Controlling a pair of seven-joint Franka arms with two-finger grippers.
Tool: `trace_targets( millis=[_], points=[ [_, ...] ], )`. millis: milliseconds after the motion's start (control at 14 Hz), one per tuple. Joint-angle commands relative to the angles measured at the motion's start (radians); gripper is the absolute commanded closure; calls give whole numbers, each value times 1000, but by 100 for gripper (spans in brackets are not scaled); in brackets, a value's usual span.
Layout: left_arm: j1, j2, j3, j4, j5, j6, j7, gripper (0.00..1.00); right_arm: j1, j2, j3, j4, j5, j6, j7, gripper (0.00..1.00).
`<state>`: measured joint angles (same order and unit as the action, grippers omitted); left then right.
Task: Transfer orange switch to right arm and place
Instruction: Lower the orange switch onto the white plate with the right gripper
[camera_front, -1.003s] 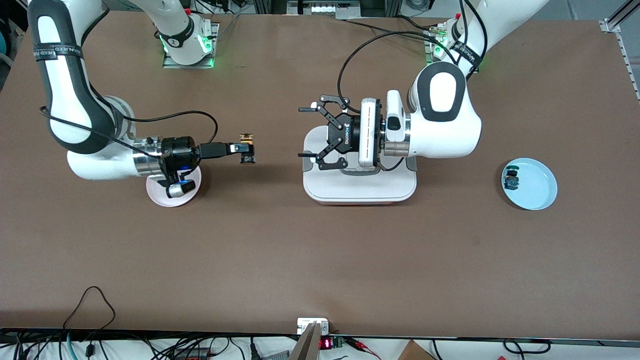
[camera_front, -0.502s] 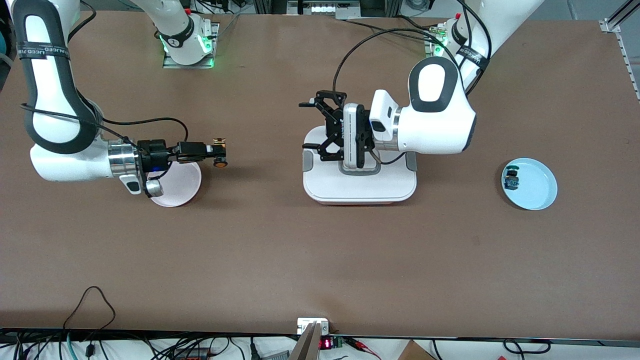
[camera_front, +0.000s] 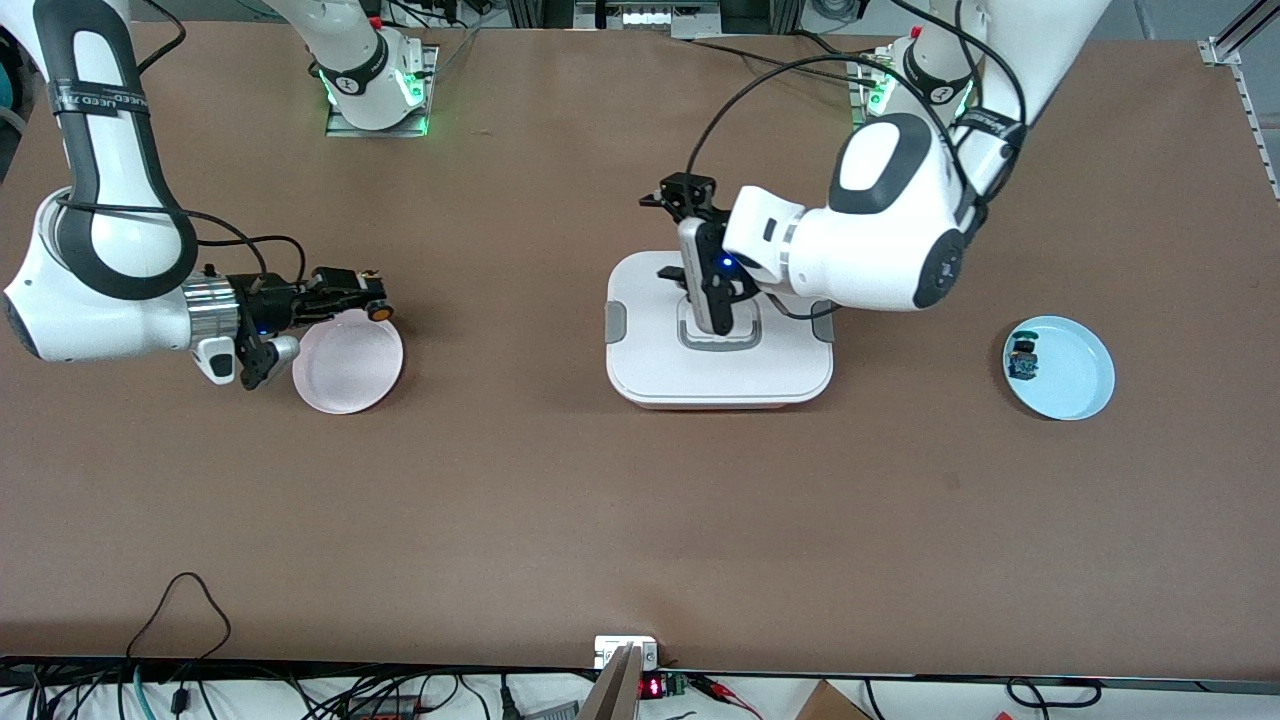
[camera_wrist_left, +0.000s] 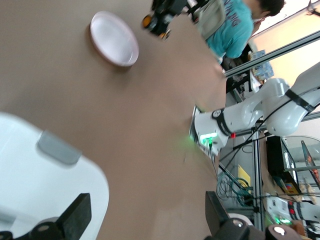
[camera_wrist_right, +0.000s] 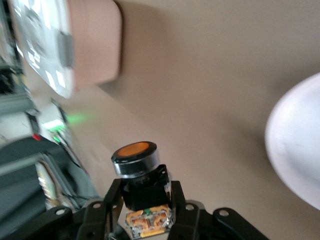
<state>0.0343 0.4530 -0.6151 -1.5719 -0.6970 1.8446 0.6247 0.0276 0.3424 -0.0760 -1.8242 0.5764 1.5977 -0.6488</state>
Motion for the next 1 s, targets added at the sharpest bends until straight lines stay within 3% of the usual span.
trace_targets(
  millis=[0, 358, 502, 573, 645, 788, 932],
  points=[
    [67, -17, 3, 26, 161, -140, -118, 0, -9, -16, 12, -1, -159, 24, -104, 97],
    [84, -31, 5, 171, 579, -408, -397, 0, 11, -19, 13, -10, -430, 254, -383, 97],
    [96, -66, 17, 170, 719, -423, -405, 0, 26, -19, 13, -10, -495, 306, -461, 97],
    [113, -101, 52, 161, 762, -420, -411, 0, 34, -19, 13, -15, -498, 324, -489, 97],
    [111, -140, 131, 144, 777, -418, -415, 0, 44, -19, 13, -24, -498, 343, -505, 97],
    [79, -218, 303, 78, 749, -351, -413, 0, 52, -19, 13, -75, -503, 392, -511, 97],
    [35, -296, 414, 8, 718, -286, -421, 0, 58, -14, 13, -116, -548, 454, -538, 97]
  ],
)
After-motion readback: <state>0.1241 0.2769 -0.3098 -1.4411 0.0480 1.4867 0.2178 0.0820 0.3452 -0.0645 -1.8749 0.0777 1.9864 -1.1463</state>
